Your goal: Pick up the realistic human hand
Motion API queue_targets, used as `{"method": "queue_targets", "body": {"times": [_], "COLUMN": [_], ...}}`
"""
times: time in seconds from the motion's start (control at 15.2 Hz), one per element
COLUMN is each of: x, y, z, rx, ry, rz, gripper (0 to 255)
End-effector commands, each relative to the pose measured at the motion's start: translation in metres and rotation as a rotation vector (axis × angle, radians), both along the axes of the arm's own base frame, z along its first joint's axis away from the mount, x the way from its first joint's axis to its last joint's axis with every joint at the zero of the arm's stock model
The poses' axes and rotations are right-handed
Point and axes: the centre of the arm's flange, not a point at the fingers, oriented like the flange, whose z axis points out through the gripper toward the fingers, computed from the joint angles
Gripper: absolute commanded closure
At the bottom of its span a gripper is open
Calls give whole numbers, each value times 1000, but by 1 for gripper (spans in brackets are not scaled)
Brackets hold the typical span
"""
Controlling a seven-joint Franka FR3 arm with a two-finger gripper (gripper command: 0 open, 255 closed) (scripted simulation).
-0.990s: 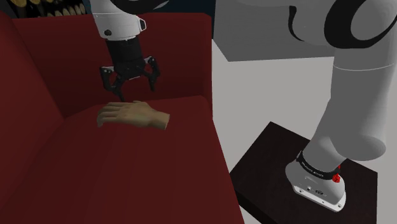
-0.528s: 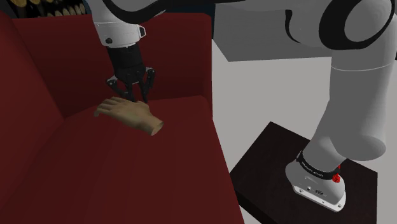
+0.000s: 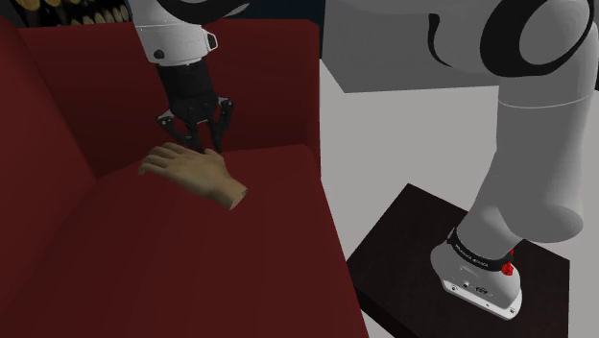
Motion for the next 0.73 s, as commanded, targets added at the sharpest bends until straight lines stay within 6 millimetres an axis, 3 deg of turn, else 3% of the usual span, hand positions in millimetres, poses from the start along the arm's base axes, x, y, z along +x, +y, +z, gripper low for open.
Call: {"method": "queue_targets", "body": {"times": [0.0,0.66], "x": [0,0], "y": [0,0], "z": [11,59], "rx": [0,0], "ry": [1,1], "rz": [1,1], "gripper": [255,255]}}
